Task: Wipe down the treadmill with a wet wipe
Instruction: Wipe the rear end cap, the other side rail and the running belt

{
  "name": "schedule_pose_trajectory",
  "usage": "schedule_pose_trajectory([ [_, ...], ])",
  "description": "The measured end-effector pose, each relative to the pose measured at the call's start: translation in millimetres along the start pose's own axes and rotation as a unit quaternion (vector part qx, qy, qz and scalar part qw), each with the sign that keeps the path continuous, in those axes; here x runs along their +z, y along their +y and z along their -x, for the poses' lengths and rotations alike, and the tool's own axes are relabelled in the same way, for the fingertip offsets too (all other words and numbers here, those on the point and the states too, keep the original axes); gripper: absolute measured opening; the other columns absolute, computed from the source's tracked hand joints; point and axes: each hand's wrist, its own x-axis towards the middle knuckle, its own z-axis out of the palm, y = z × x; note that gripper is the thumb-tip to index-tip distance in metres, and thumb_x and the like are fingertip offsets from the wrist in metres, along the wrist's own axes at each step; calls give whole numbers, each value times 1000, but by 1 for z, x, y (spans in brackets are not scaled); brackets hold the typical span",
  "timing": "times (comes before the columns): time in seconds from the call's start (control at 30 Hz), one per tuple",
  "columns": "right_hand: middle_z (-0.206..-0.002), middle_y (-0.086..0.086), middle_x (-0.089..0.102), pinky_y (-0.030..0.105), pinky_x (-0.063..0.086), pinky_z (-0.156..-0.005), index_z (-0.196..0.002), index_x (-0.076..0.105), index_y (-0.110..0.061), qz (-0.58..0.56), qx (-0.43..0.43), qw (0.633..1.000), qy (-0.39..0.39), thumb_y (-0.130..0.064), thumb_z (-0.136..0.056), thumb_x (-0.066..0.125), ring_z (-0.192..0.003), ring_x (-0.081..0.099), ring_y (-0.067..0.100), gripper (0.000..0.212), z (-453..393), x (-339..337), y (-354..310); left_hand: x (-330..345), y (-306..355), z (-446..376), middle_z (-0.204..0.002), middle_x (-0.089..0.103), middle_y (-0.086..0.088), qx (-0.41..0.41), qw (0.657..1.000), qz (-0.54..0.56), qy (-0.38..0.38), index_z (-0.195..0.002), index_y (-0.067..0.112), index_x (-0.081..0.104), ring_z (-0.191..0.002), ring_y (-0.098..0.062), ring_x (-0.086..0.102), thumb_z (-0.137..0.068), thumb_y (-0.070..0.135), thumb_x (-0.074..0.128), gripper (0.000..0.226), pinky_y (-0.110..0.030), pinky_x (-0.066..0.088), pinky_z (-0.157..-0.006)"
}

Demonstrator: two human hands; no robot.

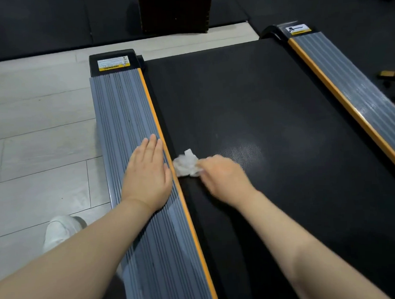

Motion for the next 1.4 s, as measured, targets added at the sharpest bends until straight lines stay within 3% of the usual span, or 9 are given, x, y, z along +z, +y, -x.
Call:
schedule_pose_trajectory([
  [0.2,-100,23,65,44,48,-73,-110,55,-1,54,447,886,111,-18,-94,46,-94,59,42,25,-18,-20,104,8,-1,1,-165,13,-7,92,995,-32,-21,-156,11,22,-153,-21,7,-97,44,13,68,-39,5,-125],
  [0.33,-87,10,63,40,50,-64,-97,59,-11,-16,164,986,-19,-13,-88,51,-80,59,32,12,-24,10,-9,6,0,-3,-165,12,-9,97,993,-40,-45,-155,9,22,-153,-23,8,-97,45,14,69,-41,5,-124],
  [0.47,-79,1,57,35,45,-65,-93,61,-14,-17,-81,986,-147,-9,-82,61,-72,51,21,12,-15,-1,-9,2,-2,-1,-165,-4,-11,101,991,-39,-84,-156,9,8,-153,-25,-5,-95,43,3,69,-42,-2,-125],
  [0.57,-92,9,66,41,50,-71,-98,64,-14,42,176,983,-28,-14,-88,56,-85,60,36,12,-24,-19,59,-4,-4,-2,-164,-10,-10,99,989,-38,-100,-158,10,4,-153,-24,-10,-94,42,1,71,-42,-5,-124],
  [0.7,-122,23,60,44,46,-90,-130,50,-5,26,581,810,71,-14,-94,46,-113,55,43,38,5,-46,118,-8,-5,-4,-165,-12,-8,95,988,-40,-116,-158,14,5,-152,-23,-13,-91,44,-4,73,-41,-6,-124],
  [0.97,-81,1,60,39,46,-68,-94,62,-14,-58,22,989,-136,-16,-90,56,-78,55,28,8,5,-25,44,-13,8,-5,-166,-1,-10,72,981,-130,-126,-158,15,18,-153,-27,-1,-92,43,2,73,-41,0,-122],
  [1.07,-93,10,65,42,50,-75,-100,65,-12,12,137,990,-39,-18,-90,58,-86,58,36,14,16,-37,122,-18,29,-6,-166,-5,-12,35,972,-169,-162,-158,12,11,-152,-33,-2,-99,43,21,67,-43,9,-122],
  [1.23,-116,24,55,46,45,-88,-116,59,-1,51,547,833,62,-21,-95,49,-109,52,41,30,30,-66,211,-3,74,-16,-165,-18,-8,22,966,-160,-200,-158,19,-11,-150,-34,-17,-101,47,24,72,-59,-5,-119],
  [1.4,-87,15,60,37,43,-74,-94,61,-1,-64,162,984,21,0,-85,54,-80,53,29,12,23,-31,138,18,82,-16,-165,-13,-3,26,972,-164,-165,-155,27,-15,-153,-27,-8,-93,67,-2,75,-73,-13,-108],
])
